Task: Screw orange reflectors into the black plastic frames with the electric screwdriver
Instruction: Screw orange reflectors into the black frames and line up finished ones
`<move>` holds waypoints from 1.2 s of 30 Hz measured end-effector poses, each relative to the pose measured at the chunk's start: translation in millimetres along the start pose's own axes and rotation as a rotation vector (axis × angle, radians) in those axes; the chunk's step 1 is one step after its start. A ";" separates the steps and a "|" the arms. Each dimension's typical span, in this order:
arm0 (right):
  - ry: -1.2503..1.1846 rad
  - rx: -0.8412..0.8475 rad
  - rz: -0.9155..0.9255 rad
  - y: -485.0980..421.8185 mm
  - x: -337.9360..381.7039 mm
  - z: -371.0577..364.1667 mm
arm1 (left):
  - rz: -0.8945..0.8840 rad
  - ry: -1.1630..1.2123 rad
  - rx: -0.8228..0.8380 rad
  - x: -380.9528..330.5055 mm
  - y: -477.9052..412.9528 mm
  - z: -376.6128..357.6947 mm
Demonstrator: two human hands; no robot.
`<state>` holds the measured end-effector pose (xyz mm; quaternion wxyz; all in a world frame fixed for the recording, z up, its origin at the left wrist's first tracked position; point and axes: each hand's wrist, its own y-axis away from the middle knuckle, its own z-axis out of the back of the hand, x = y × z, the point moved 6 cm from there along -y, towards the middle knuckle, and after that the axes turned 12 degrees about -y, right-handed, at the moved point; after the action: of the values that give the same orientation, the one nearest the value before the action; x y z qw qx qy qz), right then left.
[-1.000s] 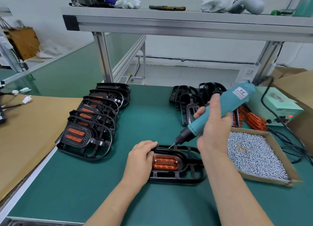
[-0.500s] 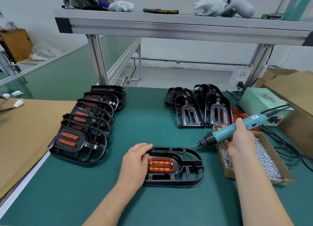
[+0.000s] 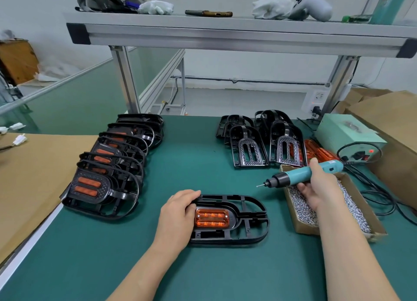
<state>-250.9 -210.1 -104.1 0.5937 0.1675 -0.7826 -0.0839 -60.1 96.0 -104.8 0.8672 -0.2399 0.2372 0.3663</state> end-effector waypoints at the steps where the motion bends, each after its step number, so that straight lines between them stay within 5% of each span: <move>1: 0.016 0.004 0.001 -0.5 0.2 0.3 | 0.001 0.001 0.000 0.3 0.1 -0.1; 21: 0.125 0.063 -0.018 -5.9 2.0 3.0 | 0.013 0.002 -0.003 0.8 -0.3 -2.4; 28: 1.021 0.051 0.284 5.2 26.4 5.9 | 0.027 0.020 0.000 1.8 0.1 -3.1; 36: 1.058 -0.062 0.562 12.6 31.3 10.8 | 0.020 0.033 0.007 2.9 0.6 -6.1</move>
<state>-270.8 -210.4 -74.8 0.9068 -0.0441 -0.3921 0.1485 -60.2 94.3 -111.3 0.8603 -0.2406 0.2550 0.3701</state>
